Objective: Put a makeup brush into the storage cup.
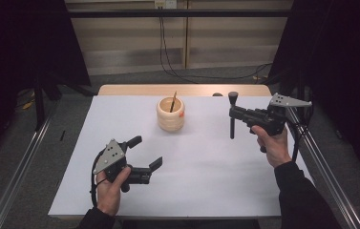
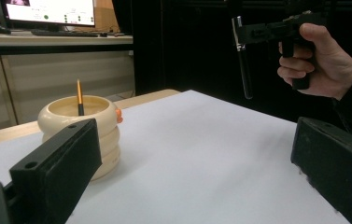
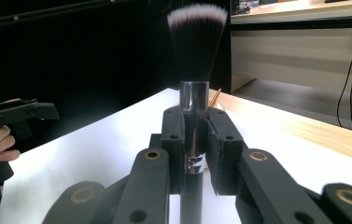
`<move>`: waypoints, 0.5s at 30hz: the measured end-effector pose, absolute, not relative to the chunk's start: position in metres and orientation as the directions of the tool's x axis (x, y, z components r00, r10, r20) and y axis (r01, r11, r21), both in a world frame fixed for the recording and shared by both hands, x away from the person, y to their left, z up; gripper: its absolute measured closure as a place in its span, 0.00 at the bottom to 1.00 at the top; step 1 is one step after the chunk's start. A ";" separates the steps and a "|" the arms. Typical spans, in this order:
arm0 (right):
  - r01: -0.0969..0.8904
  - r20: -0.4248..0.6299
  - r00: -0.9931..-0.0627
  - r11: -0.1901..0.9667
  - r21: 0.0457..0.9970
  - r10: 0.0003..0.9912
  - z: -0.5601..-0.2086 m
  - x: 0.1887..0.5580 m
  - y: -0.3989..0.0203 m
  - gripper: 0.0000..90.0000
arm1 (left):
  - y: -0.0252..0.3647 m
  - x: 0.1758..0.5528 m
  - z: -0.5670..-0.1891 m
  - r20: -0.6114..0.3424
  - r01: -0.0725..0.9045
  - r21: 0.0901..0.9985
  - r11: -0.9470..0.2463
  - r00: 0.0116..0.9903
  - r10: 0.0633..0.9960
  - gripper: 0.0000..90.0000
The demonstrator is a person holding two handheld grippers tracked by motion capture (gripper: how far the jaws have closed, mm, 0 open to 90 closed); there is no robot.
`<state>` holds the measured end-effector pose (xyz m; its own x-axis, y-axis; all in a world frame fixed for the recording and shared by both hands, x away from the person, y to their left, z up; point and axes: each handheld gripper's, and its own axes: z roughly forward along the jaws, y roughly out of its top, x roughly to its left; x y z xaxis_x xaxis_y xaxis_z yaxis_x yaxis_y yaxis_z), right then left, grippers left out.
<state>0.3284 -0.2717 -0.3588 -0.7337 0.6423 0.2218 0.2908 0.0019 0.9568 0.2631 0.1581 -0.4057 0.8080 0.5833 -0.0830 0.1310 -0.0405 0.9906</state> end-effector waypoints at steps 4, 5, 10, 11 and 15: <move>0.289 0.217 -0.742 0.010 0.957 0.635 -0.359 0.328 -0.268 0.87 | 0.151 0.265 -0.403 -0.076 0.123 0.991 -0.045 0.817 0.571 0.02; 0.289 0.219 -0.744 0.009 0.957 0.632 -0.358 0.327 -0.267 0.87 | 0.149 0.266 -0.402 -0.076 0.123 0.991 -0.045 0.822 0.564 0.02; 0.284 0.214 -0.752 0.014 0.959 0.623 -0.358 0.327 -0.262 0.87 | 0.138 0.269 -0.401 -0.081 0.125 0.991 -0.043 0.833 0.547 0.02; 0.285 0.214 -0.753 0.015 0.959 0.622 -0.358 0.326 -0.261 0.87 | 0.137 0.271 -0.401 -0.070 0.119 0.991 -0.058 0.840 0.538 0.02; 0.283 0.215 -0.760 0.014 0.959 0.613 -0.357 0.325 -0.258 0.87 | 0.130 0.273 -0.399 -0.074 0.119 0.992 -0.051 0.848 0.526 0.02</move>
<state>0.3255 -0.2580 -0.3568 -0.7598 0.6135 0.2152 0.2829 0.0140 0.9590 0.2727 0.1300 -0.3993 0.8475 0.5256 -0.0743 0.1187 -0.0512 0.9916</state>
